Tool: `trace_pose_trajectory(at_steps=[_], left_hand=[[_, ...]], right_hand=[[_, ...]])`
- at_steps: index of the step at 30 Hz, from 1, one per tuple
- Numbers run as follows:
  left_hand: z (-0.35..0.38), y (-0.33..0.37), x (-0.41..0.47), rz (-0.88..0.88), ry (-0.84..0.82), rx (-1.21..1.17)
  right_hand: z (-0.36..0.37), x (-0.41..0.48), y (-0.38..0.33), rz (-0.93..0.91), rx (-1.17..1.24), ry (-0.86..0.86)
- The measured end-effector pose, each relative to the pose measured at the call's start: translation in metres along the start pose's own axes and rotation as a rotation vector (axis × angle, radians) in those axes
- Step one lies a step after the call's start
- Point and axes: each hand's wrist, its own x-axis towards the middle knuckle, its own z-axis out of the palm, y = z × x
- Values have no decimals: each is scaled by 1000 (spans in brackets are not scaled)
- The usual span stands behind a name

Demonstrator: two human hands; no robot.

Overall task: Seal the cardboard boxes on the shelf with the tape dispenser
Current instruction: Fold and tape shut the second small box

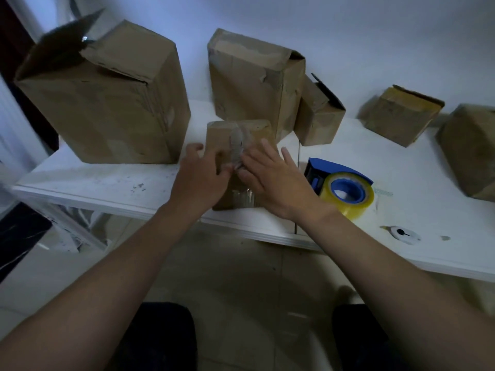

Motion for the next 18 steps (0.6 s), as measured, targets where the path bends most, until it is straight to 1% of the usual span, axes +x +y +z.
trace_pose_trajectory(at_steps=[2,4,6,7,10,14,18], left_hand=[[1,2,4,95,35,29],[4,4,8,126,-36,0],[10,2,8,83,-131,-41],[11,0,8,53,-144,-69],[14,2,3,-44,-86,-207],[15,4,2,-265,-120,-462],[15,-1,4,-391,-115,-654]], right_hand=[[3,5,-11,-45,-41,-34],[5,10,-15,-47,-76,-66],[7,13,-11,-10,-96,-84],[8,13,-8,16,-100,-82],[12,13,2,114,-70,-59],[23,23,6,207,99,45],[26,27,15,254,433,212]])
